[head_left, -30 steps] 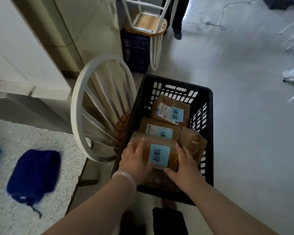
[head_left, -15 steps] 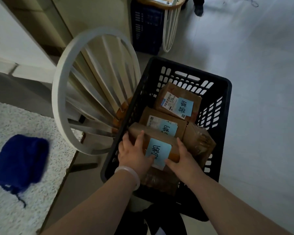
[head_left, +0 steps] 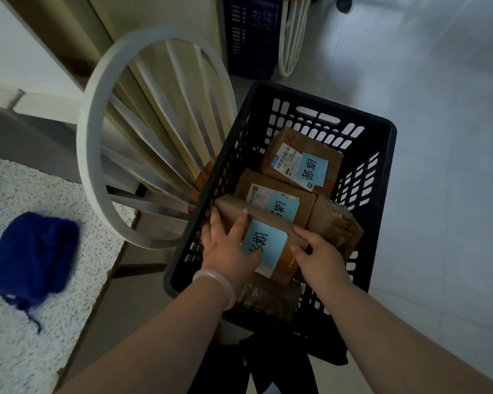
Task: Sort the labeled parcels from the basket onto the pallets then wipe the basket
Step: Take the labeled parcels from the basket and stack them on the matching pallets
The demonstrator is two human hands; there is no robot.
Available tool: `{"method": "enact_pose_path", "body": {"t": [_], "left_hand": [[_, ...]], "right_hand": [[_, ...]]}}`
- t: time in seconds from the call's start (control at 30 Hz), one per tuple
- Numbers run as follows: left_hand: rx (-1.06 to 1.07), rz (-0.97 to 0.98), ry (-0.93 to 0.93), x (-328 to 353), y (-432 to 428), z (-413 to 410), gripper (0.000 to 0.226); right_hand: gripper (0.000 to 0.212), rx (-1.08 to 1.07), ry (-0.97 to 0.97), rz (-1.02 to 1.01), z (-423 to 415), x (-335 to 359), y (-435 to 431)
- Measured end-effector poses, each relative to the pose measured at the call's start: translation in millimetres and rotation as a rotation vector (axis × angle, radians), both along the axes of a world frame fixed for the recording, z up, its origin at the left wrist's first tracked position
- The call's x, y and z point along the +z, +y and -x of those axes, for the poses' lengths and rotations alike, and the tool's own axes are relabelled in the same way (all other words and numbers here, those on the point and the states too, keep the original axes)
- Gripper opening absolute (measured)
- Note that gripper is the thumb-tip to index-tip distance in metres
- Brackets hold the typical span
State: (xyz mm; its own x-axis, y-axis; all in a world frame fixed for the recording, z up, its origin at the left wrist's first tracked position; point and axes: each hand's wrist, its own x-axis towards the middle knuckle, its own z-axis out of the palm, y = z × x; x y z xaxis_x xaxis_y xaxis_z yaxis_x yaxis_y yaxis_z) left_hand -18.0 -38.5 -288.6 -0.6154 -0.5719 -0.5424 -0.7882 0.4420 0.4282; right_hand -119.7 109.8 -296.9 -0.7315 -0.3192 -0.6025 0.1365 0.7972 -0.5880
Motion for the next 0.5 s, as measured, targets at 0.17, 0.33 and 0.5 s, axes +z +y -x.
{"method": "enact_pose_path", "body": {"t": [0.17, 0.33, 0.5], "left_hand": [[-0.027, 0.012, 0.041, 4, 3, -2, 0.089], [0.111, -0.003, 0.151, 10, 11, -11, 0.09], [0.327, -0.117, 0.053, 12, 17, -12, 0.096]], "right_hand": [[0.042, -0.062, -0.03, 0.032, 3, 4, 8], [0.018, -0.266, -0.09, 0.116, 10, 14, 18], [0.027, -0.07, -0.042, 0.051, 7, 26, 14]]}}
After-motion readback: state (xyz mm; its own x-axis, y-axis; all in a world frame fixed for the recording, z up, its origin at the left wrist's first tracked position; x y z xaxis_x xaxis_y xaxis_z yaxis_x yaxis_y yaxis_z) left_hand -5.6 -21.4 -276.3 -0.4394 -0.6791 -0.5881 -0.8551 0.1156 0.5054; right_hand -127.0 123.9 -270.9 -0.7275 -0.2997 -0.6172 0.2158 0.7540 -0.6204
